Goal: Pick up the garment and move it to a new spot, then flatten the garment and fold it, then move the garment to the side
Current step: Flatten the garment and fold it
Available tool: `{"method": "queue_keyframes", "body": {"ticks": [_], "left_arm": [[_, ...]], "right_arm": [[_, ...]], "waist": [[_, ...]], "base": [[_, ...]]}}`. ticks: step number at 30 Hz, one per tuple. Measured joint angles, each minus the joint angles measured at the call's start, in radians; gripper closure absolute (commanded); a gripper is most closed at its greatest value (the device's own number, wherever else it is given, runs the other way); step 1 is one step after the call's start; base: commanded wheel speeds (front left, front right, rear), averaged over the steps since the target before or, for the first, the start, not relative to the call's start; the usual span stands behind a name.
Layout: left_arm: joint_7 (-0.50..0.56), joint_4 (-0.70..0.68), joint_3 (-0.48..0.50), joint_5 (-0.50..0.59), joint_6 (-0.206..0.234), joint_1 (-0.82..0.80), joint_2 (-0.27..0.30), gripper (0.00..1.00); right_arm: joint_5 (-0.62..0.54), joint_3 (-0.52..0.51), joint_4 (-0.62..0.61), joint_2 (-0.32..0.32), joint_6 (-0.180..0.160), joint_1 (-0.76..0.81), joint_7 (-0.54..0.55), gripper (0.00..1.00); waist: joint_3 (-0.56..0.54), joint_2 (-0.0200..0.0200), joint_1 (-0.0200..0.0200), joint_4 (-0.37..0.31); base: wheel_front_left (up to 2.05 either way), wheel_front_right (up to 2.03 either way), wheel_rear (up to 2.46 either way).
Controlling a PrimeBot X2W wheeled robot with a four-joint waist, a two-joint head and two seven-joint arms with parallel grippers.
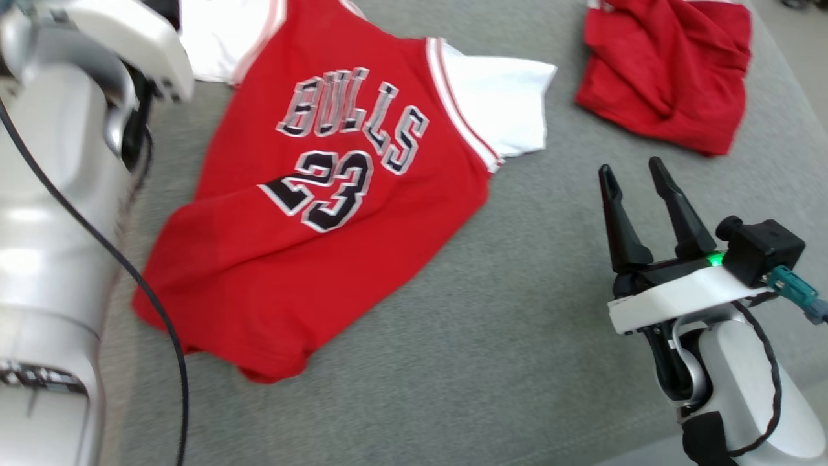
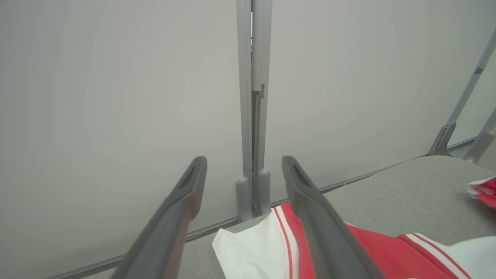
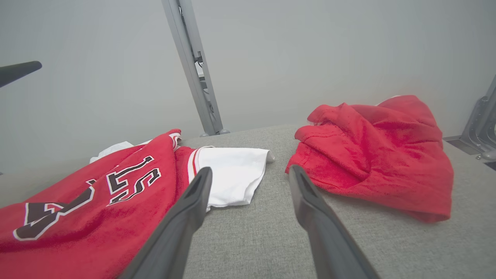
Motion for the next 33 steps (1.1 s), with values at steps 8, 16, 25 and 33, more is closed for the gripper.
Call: {"method": "queue_keyframes", "body": {"ticks": [8,16,25,33], "left_arm": [[-0.017,-0.311,0.103,-0.036,0.043,0.326,0.007,0.00],[-0.017,-0.662,0.185,-0.013,0.069,0.740,-0.058,0.00],[-0.017,-0.755,0.211,0.025,0.064,0.965,-0.124,0.00],[-0.016,-0.850,0.233,0.105,0.061,1.071,-0.158,0.00]], "right_arm": [[-0.021,-0.042,-0.018,-0.035,0.000,0.040,0.003,0.00],[-0.035,-0.074,-0.060,-0.054,0.000,0.083,0.038,0.00],[-0.046,-0.091,-0.091,-0.055,0.000,0.127,0.068,0.00],[-0.061,-0.091,-0.100,-0.050,0.000,0.158,0.077,0.00]], "waist": [[-0.086,0.0000,0.0000,0.117],[-0.155,0.0000,0.0000,0.219],[-0.205,0.0000,0.0000,0.280],[-0.237,0.0000,0.0000,0.292]], "base": [[0.00,0.00,0.00],[0.00,0.00,0.00],[0.00,0.00,0.00],[0.00,0.00,0.00]]}}
